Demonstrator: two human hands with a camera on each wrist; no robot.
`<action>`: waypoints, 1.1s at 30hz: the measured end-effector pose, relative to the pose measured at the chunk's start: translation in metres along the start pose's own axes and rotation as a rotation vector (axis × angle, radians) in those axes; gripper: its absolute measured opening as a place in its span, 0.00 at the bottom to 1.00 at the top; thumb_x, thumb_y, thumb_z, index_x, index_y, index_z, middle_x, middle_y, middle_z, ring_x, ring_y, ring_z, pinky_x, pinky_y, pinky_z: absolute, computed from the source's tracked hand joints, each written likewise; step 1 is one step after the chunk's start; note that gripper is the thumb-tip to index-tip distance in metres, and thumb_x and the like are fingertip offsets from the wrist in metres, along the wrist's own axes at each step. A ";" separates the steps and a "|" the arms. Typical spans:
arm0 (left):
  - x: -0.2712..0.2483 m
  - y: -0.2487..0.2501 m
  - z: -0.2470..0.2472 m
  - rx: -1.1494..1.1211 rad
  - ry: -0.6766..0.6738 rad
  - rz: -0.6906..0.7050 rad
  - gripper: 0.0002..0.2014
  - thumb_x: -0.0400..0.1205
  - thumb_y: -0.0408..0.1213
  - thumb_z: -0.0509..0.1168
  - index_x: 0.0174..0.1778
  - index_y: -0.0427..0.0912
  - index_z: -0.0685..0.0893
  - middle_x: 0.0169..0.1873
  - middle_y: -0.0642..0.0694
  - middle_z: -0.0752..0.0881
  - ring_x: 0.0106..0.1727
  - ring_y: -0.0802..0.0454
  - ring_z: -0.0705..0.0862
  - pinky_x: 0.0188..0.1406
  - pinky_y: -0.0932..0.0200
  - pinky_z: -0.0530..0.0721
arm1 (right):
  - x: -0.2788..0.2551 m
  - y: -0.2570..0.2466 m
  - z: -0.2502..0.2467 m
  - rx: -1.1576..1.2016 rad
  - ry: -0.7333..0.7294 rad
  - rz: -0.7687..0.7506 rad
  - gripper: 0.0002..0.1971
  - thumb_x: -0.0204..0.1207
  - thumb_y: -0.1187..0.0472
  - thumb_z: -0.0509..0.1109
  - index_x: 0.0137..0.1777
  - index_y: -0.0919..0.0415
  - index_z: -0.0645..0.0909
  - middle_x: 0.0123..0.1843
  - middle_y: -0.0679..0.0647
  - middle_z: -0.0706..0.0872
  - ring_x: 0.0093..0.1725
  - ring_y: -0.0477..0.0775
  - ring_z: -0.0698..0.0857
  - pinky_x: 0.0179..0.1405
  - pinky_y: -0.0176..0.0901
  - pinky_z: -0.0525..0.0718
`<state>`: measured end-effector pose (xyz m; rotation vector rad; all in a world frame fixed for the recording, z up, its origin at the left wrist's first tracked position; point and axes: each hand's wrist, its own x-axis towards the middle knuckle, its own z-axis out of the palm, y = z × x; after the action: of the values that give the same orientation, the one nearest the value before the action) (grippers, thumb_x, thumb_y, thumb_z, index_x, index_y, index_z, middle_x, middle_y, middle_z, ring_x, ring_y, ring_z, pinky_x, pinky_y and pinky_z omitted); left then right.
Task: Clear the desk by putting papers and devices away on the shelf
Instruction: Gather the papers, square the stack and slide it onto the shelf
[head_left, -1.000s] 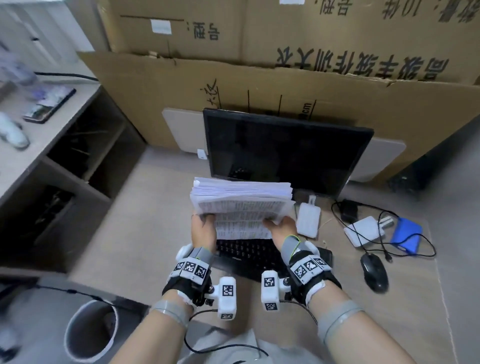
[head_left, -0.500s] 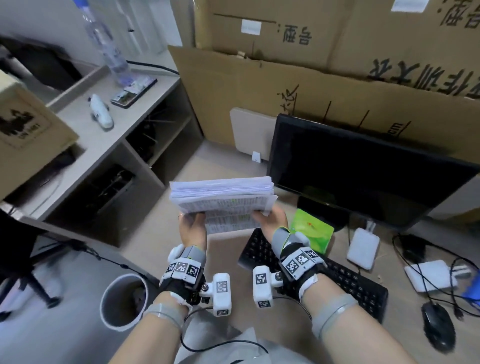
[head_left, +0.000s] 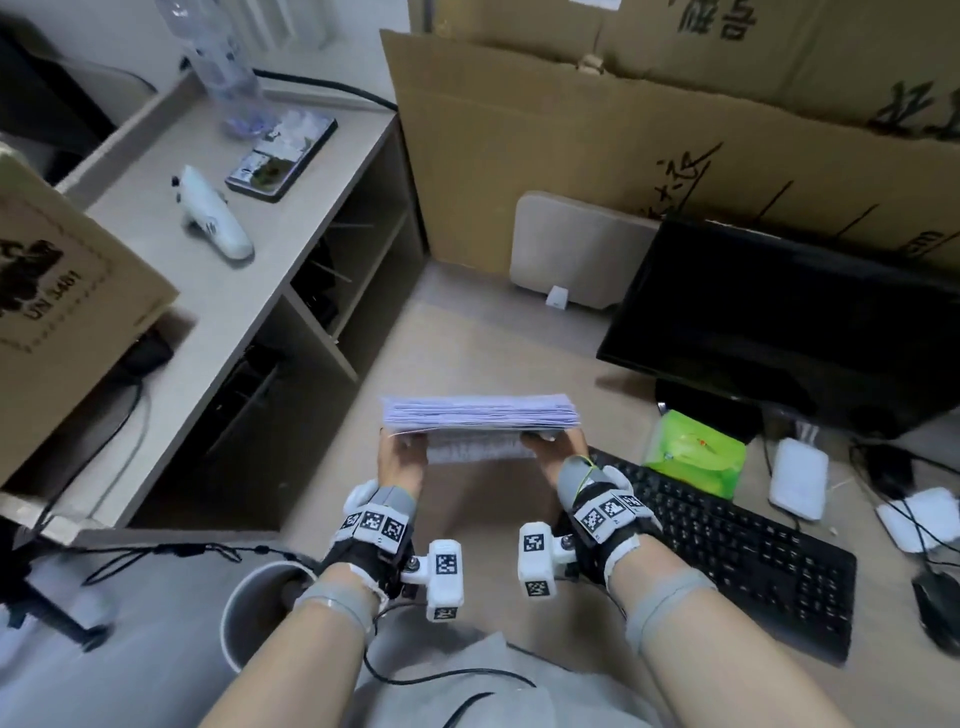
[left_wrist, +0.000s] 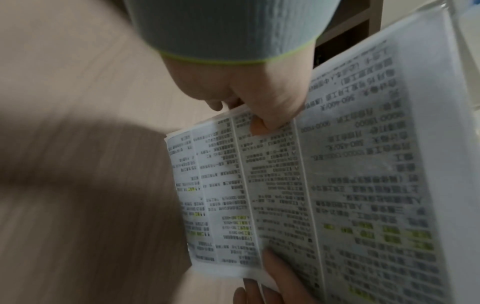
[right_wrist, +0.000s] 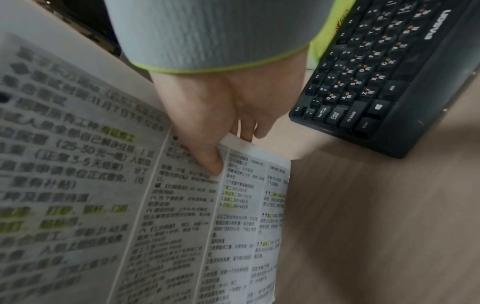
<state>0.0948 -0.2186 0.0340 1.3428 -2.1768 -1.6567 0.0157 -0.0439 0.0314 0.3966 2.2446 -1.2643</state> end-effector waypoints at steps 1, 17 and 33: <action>0.004 0.001 -0.002 0.006 -0.025 0.000 0.11 0.83 0.28 0.56 0.54 0.40 0.83 0.51 0.43 0.86 0.55 0.46 0.83 0.53 0.57 0.76 | 0.001 0.000 0.005 0.003 0.007 0.008 0.14 0.71 0.59 0.76 0.57 0.59 0.84 0.52 0.59 0.89 0.51 0.57 0.87 0.55 0.51 0.84; 0.012 0.086 -0.033 -0.341 -0.437 -0.189 0.17 0.80 0.33 0.72 0.61 0.31 0.80 0.44 0.33 0.91 0.35 0.45 0.92 0.28 0.56 0.88 | 0.006 -0.064 -0.038 0.427 0.044 -0.158 0.12 0.77 0.68 0.72 0.60 0.65 0.81 0.52 0.59 0.89 0.52 0.61 0.89 0.60 0.62 0.86; -0.019 0.090 -0.020 -0.295 -0.277 0.023 0.17 0.73 0.35 0.79 0.57 0.41 0.86 0.51 0.44 0.92 0.49 0.51 0.92 0.51 0.54 0.86 | -0.007 -0.067 -0.083 0.321 -0.123 -0.344 0.12 0.76 0.69 0.73 0.57 0.58 0.80 0.49 0.54 0.89 0.45 0.52 0.88 0.49 0.47 0.87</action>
<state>0.0652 -0.2182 0.1233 1.0602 -1.9591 -2.1623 -0.0364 -0.0074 0.1178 0.0410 2.0658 -1.7845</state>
